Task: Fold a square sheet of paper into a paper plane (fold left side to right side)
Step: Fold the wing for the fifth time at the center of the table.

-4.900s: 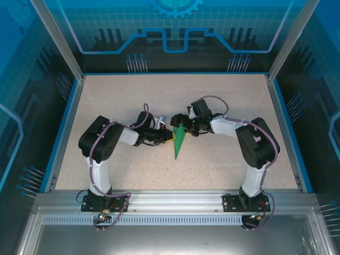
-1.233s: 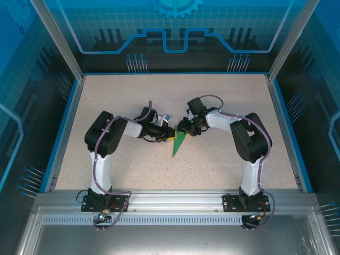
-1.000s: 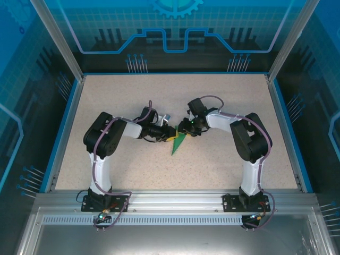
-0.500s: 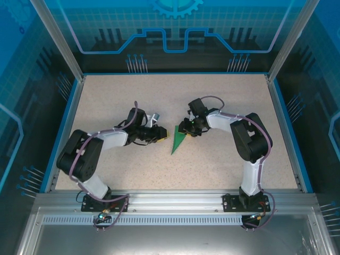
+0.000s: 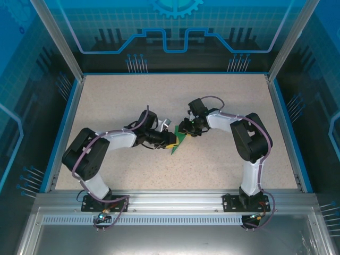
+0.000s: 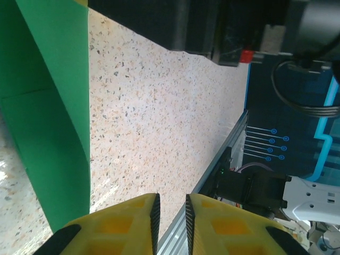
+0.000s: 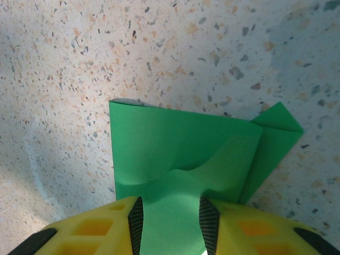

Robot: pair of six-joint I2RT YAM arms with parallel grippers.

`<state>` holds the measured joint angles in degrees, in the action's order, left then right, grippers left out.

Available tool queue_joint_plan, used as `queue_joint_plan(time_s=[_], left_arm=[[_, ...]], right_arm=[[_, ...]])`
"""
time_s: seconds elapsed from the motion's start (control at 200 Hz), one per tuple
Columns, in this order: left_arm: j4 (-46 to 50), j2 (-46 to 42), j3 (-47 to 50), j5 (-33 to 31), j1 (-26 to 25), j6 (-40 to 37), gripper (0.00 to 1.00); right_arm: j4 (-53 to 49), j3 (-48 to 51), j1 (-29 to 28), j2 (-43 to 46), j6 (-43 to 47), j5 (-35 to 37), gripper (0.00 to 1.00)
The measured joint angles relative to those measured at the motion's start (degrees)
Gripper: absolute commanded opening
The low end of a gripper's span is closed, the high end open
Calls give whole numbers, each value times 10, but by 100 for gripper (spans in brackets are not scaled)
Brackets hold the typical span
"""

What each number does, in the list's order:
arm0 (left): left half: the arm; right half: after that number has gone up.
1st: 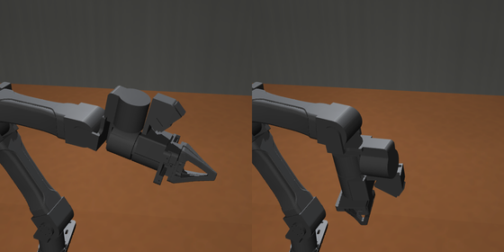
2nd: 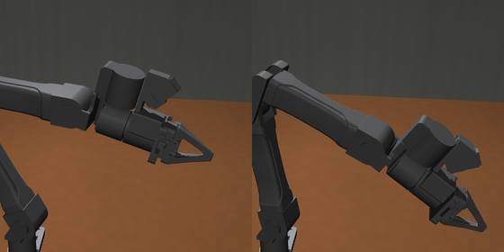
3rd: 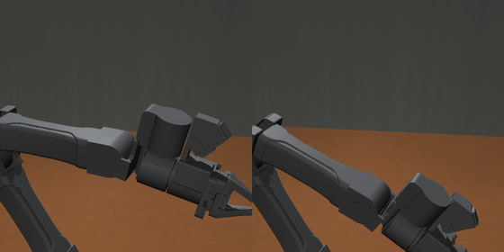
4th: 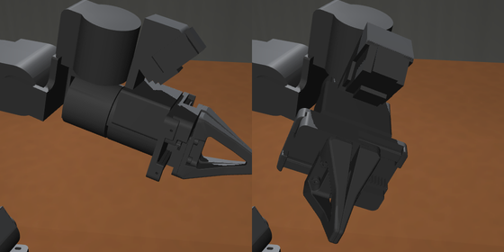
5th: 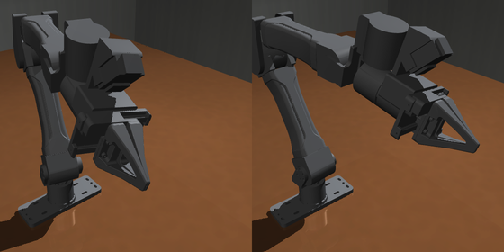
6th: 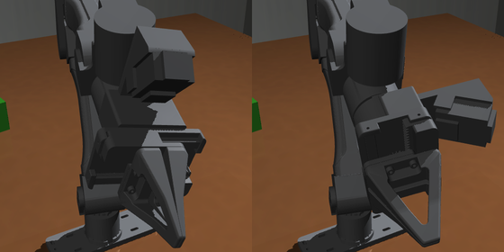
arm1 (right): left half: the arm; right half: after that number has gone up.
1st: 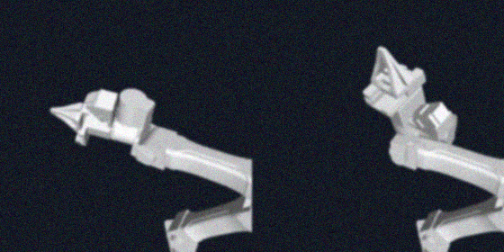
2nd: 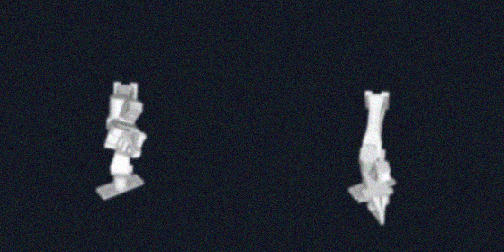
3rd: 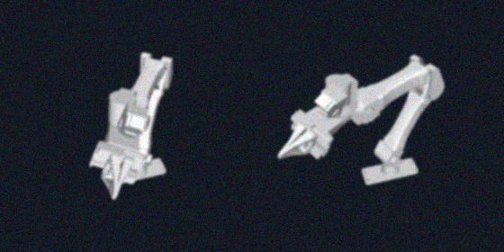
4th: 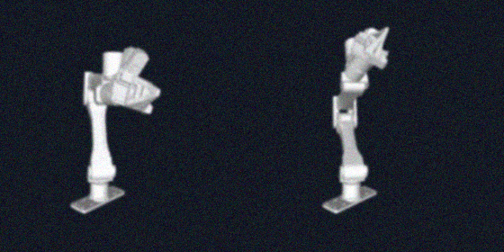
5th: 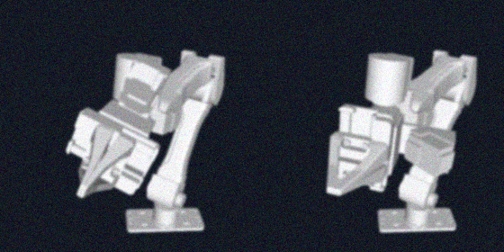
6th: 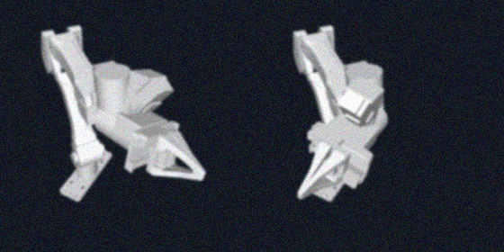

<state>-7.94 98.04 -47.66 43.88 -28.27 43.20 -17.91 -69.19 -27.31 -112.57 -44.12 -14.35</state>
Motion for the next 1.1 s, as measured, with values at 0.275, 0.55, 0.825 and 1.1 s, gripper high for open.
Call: queue_joint_plan(time_s=[0.275, 0.55, 0.825, 1.1], left_arm=[[40, 52, -55, -8, -7, -12, 26], [71, 81, -62, -27, -14, -28, 26], [92, 85, -62, -49, -17, -33, 26], [94, 85, -54, -66, -18, -34, 26]], right_arm=[[0, 0, 0, 0, 0, 0, 39], [0, 0, 0, 0, 0, 0, 39], [0, 0, 0, 0, 0, 0, 39], [1, 0, 0, 0, 0, 0, 39]])
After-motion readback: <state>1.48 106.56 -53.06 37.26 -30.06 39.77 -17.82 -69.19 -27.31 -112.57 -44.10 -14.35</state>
